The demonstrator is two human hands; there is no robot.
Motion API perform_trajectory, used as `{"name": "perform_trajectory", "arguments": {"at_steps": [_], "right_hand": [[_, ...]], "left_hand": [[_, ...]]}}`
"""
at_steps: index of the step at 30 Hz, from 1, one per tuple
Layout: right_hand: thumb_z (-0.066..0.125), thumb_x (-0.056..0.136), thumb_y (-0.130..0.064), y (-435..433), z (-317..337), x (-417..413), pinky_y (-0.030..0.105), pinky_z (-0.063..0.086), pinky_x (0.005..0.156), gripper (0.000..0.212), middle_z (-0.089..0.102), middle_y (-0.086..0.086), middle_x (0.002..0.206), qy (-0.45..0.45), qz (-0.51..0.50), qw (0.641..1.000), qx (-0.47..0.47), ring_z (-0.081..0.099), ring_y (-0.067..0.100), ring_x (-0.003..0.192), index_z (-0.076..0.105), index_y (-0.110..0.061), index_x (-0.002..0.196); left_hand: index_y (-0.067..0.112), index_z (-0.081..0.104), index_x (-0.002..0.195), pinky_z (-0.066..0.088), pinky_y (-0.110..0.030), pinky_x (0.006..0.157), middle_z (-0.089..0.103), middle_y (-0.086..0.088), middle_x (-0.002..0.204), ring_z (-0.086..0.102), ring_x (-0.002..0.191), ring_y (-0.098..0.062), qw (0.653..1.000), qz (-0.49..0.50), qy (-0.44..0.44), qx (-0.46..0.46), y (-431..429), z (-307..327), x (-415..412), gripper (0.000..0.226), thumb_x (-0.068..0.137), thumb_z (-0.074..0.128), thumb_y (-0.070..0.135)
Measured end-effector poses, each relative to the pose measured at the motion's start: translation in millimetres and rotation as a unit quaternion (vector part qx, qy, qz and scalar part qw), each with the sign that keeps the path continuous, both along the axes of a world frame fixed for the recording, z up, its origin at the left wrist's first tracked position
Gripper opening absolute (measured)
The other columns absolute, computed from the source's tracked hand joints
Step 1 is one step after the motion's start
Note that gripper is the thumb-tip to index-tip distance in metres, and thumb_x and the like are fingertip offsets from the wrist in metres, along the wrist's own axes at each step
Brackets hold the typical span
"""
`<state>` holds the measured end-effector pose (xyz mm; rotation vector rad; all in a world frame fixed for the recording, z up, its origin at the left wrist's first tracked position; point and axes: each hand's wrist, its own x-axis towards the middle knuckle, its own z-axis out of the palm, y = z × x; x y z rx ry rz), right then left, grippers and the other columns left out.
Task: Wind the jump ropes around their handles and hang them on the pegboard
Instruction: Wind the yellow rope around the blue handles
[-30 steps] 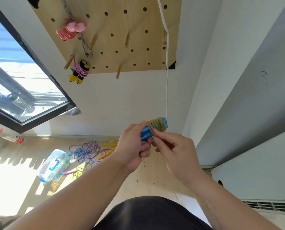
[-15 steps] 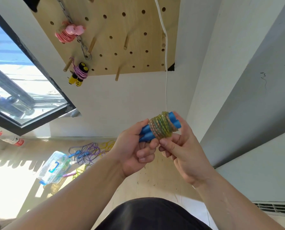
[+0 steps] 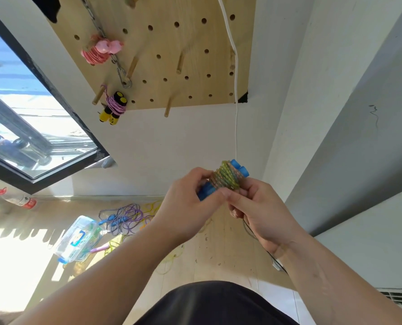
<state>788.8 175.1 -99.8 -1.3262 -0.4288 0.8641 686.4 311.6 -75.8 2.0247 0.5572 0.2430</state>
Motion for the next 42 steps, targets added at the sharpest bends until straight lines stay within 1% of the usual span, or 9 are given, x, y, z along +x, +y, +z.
{"name": "perform_trajectory", "arguments": {"at_steps": [9,16,20,24,28,30,33,38,42], "right_hand": [[0.060,0.099,-0.015,-3.9,10.5,1.1,0.022,0.037,0.058,0.017,0.050,0.000,0.066,0.009,0.017,1.000,-0.009,0.040,0.014,0.063,0.072,-0.008,0.109],[0.068,0.081,-0.015,-5.5,14.8,1.4,0.030,0.041,0.064,0.010,0.062,0.008,0.066,0.120,-0.055,0.989,0.070,0.049,0.017,0.059,0.078,-0.013,0.083],[0.061,0.094,-0.005,-4.1,13.4,1.1,0.030,0.042,0.064,0.020,0.062,0.008,0.067,0.059,-0.103,0.993,0.027,0.051,0.017,0.062,0.075,-0.014,0.083],[0.070,0.091,-0.012,-5.9,21.3,7.7,0.028,0.045,0.067,0.020,0.055,-0.001,0.076,-0.188,-0.171,0.967,-0.018,0.050,0.014,0.068,0.065,-0.028,0.102],[0.085,0.074,-0.041,-5.6,42.6,19.4,0.020,0.049,0.064,0.062,0.057,-0.006,0.084,-0.348,-0.021,0.935,-0.072,0.053,0.013,0.067,0.056,-0.051,0.127],[0.084,0.074,-0.047,-0.6,42.5,21.5,0.022,0.049,0.068,0.057,0.060,-0.010,0.084,-0.410,0.037,0.905,-0.106,0.057,0.010,0.069,0.060,-0.051,0.126],[0.080,0.077,-0.049,2.8,34.7,18.9,0.022,0.046,0.070,0.040,0.058,-0.015,0.087,-0.478,0.044,0.866,-0.139,0.058,0.008,0.077,0.066,-0.044,0.114],[0.086,0.067,-0.049,1.2,20.2,14.7,0.023,0.047,0.061,0.066,0.044,-0.012,0.106,-0.594,0.015,0.784,-0.179,0.049,0.009,0.077,0.056,-0.039,0.125],[0.065,0.096,-0.024,3.4,7.4,17.2,0.036,0.049,0.053,0.021,0.057,-0.001,0.093,-0.676,-0.037,0.735,-0.041,0.056,0.019,0.069,0.073,-0.018,0.114]], "left_hand": [[0.016,0.065,0.118,0.059,-0.035,0.069,0.076,-0.003,0.090,0.073,0.076,-0.023,0.995,-0.056,0.007,-0.083,14.9,5.1,3.1,0.021,0.097,0.066,0.013],[-0.002,0.061,0.107,0.054,-0.033,0.063,0.066,-0.018,0.083,0.064,0.067,-0.026,0.922,0.022,-0.073,-0.381,2.9,16.6,6.3,0.033,0.109,0.038,0.022],[0.002,0.063,0.104,0.054,-0.034,0.065,0.064,-0.013,0.082,0.062,0.068,-0.023,0.949,0.040,-0.067,-0.307,-1.7,13.7,10.2,0.031,0.109,0.040,0.023],[0.013,0.064,0.105,0.054,-0.033,0.070,0.066,-0.004,0.083,0.066,0.069,-0.014,0.994,0.037,-0.009,-0.103,5.5,2.8,8.2,0.022,0.108,0.044,0.023],[0.023,0.062,0.115,0.055,-0.036,0.071,0.066,0.003,0.083,0.065,0.075,-0.014,0.995,0.014,0.028,0.100,7.0,0.1,4.8,0.018,0.105,0.048,0.024],[0.019,0.062,0.115,0.051,-0.036,0.073,0.065,0.004,0.085,0.062,0.079,-0.017,0.986,0.007,0.037,0.159,6.5,0.5,4.7,0.018,0.105,0.049,0.025],[0.017,0.061,0.114,0.042,-0.032,0.067,0.062,0.002,0.087,0.056,0.077,-0.016,0.979,0.012,0.045,0.197,8.2,0.3,5.6,0.019,0.105,0.049,0.028],[0.014,0.062,0.111,0.040,-0.032,0.062,0.059,0.003,0.078,0.054,0.071,-0.016,0.977,0.025,0.042,0.208,11.1,1.7,5.2,0.020,0.104,0.049,0.028],[0.015,0.063,0.102,0.053,-0.039,0.068,0.065,-0.001,0.080,0.066,0.072,-0.021,0.984,0.014,0.052,0.170,9.2,4.0,4.7,0.019,0.103,0.049,0.028]]}}
